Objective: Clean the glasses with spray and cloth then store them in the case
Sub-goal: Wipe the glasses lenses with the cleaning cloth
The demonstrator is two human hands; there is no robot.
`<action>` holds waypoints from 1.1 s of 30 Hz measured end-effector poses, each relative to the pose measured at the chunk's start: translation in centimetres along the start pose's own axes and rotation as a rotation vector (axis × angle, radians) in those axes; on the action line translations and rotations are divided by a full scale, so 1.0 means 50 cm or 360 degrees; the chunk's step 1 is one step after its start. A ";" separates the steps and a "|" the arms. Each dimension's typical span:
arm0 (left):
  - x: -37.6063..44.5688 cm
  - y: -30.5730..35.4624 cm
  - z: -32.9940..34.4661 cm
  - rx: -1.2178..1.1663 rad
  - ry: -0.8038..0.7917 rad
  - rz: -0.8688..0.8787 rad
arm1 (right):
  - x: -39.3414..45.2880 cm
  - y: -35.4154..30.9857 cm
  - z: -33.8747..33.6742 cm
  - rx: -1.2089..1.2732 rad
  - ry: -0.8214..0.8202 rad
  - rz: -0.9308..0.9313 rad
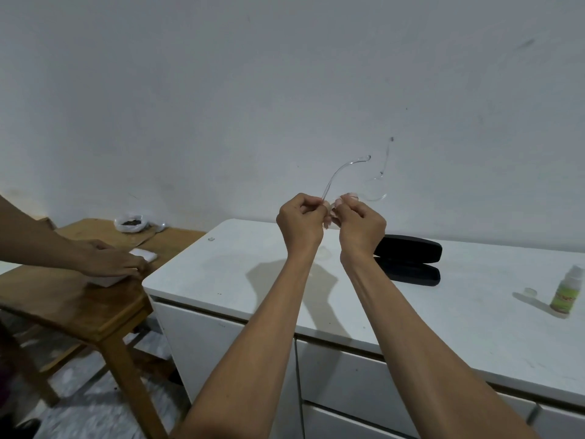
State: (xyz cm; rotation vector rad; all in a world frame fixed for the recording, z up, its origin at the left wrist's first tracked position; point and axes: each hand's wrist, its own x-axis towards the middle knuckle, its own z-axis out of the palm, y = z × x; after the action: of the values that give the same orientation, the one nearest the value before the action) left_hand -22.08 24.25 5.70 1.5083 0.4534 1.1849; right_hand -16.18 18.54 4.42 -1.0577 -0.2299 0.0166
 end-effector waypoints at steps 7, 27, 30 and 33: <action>0.014 -0.017 -0.009 0.0070 0.0010 0.0033 | -0.003 -0.015 -0.025 -0.0276 -0.0302 0.0046; 0.059 -0.073 -0.086 0.0306 0.0172 0.0265 | -0.019 -0.001 -0.053 -0.0724 -0.0306 -0.0297; 0.075 -0.103 -0.125 0.0369 0.0222 0.0306 | -0.015 -0.001 -0.078 -0.0652 -0.0299 -0.0245; 0.082 -0.144 -0.170 0.0464 0.0239 0.0310 | -0.008 -0.003 -0.107 -0.0659 -0.0224 -0.0225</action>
State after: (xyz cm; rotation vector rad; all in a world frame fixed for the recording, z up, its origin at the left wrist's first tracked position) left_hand -25.37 34.16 0.02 1.7500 0.6116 1.4389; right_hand -15.55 13.84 1.97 -1.4521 -0.4482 -0.0875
